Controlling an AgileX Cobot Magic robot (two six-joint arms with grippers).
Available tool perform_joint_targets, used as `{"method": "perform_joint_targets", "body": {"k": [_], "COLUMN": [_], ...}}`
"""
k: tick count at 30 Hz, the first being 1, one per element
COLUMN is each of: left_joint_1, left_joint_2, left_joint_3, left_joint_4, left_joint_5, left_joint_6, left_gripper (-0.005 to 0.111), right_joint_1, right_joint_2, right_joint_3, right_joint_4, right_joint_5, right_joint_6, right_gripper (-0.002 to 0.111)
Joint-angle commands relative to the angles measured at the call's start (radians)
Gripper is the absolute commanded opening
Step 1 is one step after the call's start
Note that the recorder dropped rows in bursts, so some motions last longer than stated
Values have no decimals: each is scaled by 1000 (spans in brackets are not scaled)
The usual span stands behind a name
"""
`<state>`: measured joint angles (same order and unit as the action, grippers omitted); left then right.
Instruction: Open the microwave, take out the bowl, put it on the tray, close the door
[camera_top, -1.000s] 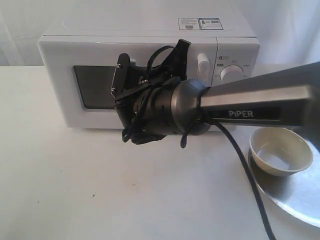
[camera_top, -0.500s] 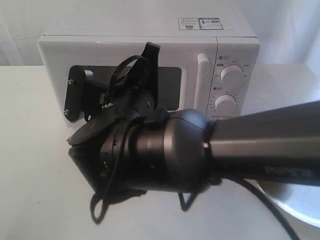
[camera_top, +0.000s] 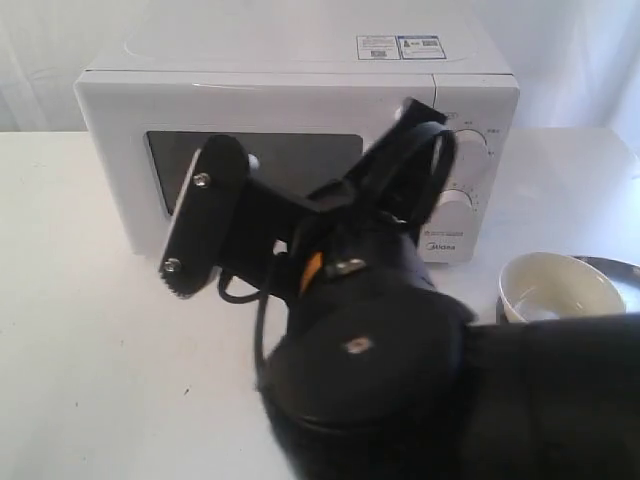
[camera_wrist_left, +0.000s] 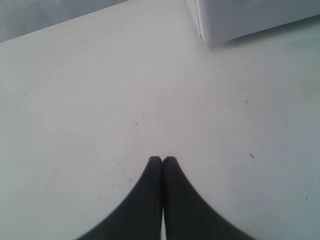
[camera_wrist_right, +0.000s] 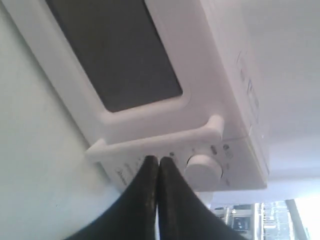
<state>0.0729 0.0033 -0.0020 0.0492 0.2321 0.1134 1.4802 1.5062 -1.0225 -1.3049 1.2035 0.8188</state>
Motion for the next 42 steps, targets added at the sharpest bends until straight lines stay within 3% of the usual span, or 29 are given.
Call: {"method": "perform_joint_targets", "body": {"k": [1,8,29,33,36,39,42], "left_joint_1": [-4,-4,-4,-4,-4,-4,-4], "left_joint_2": [-3,-3,-3,-3,-3,-3,-3], "left_joint_3": [2,2,2,2,2,2,2], "left_joint_4": [-5,-5,-5,-5,-5,-5,-5], "left_joint_5": [0,0,0,0,0,0,0], "left_joint_6": [-5,-5,-5,-5,-5,-5,-5], "left_gripper": [0,0,0,0,0,0,0], "right_joint_1": [14,14,14,-66,-205,-374,-543], "right_joint_2": [-128,-263,-292,-314,-369,-448,-553], "right_joint_3": [86,130,147,172,217,322,457], "right_joint_4": [136,329,371,463,703,859,885], "right_joint_5": [18,18,18,18,-182,-571,-956], "right_joint_6": [-11,-4,-4,-4,-4,-4,-6], "right_gripper": [0,0,0,0,0,0,0]}}
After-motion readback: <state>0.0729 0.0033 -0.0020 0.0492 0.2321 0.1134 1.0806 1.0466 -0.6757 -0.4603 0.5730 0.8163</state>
